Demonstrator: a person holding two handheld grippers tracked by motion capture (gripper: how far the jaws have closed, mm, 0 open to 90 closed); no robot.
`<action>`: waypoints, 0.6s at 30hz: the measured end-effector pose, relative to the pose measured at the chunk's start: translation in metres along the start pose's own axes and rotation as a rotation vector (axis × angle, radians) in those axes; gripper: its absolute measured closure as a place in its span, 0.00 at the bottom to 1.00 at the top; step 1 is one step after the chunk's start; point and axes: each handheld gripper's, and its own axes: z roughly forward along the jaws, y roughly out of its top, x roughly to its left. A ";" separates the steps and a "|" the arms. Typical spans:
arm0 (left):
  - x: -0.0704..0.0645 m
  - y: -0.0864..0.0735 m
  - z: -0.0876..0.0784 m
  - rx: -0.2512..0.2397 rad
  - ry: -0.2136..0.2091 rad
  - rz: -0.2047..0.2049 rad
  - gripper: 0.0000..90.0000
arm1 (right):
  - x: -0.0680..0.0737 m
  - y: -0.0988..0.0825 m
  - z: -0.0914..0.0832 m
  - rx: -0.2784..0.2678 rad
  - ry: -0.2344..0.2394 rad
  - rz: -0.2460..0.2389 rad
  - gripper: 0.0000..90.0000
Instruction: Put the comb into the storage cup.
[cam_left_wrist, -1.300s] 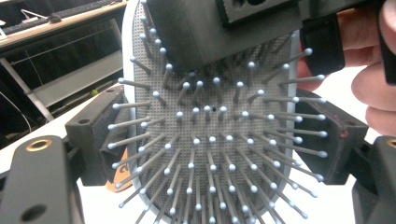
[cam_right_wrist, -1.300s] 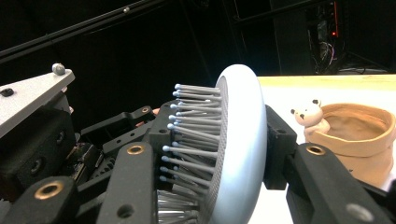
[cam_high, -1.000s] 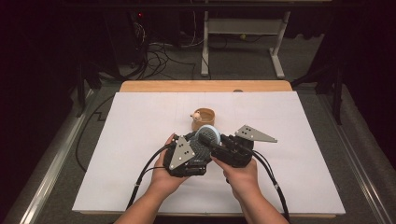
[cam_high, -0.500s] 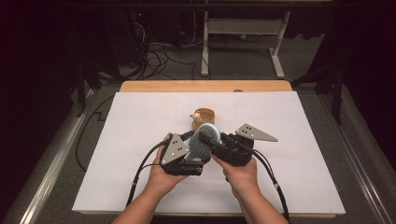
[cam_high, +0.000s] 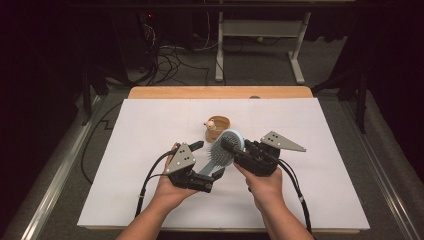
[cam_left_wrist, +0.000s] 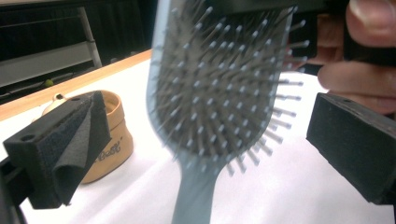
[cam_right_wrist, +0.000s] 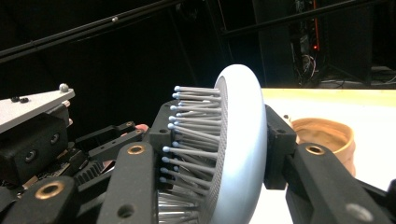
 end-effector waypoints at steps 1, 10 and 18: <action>0.001 0.000 -0.001 0.003 0.001 0.002 0.01 | -0.001 0.000 -0.001 -0.003 -0.004 0.001 0.65; 0.018 0.005 -0.021 -0.012 0.031 -0.003 0.01 | -0.008 0.003 -0.015 -0.037 -0.020 -0.006 0.65; 0.037 0.004 -0.044 -0.064 0.087 -0.006 0.01 | -0.013 0.004 -0.031 -0.071 -0.039 -0.031 0.65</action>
